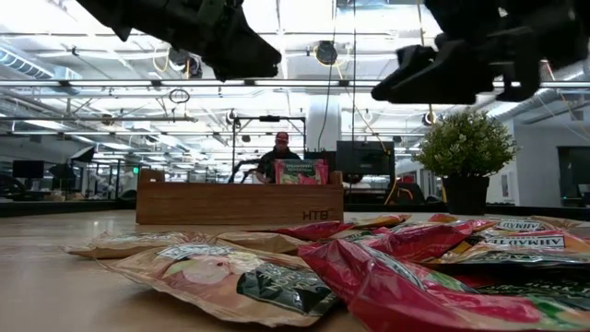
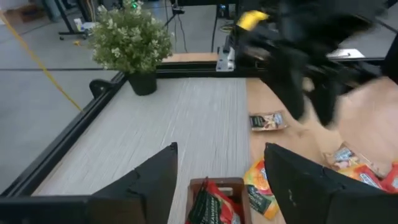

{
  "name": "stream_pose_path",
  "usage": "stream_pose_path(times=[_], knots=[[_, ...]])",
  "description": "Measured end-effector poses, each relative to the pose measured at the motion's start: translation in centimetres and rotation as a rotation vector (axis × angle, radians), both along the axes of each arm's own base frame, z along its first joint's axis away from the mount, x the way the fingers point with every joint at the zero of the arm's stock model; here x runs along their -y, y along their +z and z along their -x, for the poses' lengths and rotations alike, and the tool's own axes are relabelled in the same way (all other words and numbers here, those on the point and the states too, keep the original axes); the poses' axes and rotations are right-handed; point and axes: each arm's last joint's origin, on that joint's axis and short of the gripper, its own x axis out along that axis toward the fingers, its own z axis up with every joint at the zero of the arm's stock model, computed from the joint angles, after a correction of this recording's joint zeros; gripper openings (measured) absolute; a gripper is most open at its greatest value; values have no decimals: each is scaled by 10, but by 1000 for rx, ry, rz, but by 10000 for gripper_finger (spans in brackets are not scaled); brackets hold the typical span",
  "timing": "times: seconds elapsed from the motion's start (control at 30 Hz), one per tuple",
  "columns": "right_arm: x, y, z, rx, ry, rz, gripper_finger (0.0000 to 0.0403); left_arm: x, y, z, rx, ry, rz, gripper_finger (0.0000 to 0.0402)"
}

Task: Pick & Place Tea
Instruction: Put the red tea bag into the right section of the wooden organizer

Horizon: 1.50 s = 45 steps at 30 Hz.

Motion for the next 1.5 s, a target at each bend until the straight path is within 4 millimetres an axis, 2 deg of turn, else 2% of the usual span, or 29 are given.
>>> stream_pose_path(times=[0.13, 0.3, 0.47, 0.63, 0.9, 1.03, 1.2, 1.3, 1.37, 1.5], knots=[[-29, -7, -26, -213, 21, 126, 195, 0, 0, 0, 2, 13, 22, 250], [-63, -29, -59, -344, 87, 295, 196, 0, 0, 0, 7, 26, 65, 251], [-82, -48, -83, -396, 111, 351, 187, 0, -5, -1, -20, 42, 112, 251], [-91, -60, -99, -413, 118, 354, 185, 0, -8, 0, -45, 56, 149, 251], [-86, -69, -105, -441, 106, 325, 163, 0, -11, 1, -65, 77, 205, 251], [-83, -68, -104, -454, 83, 298, 114, 0, -11, 2, -72, 79, 209, 251], [-80, -71, -105, -472, 94, 267, 19, 0, -12, 2, -77, 80, 209, 251], [-79, -73, -105, -464, 98, 259, 7, 0, -12, 2, -84, 81, 209, 251], [-82, -73, -102, -453, 99, 313, 3, 0, -13, 2, -88, 82, 210, 250], [-91, -67, -93, -401, -23, 626, 1, 0, -14, 3, -101, 93, 234, 250]])
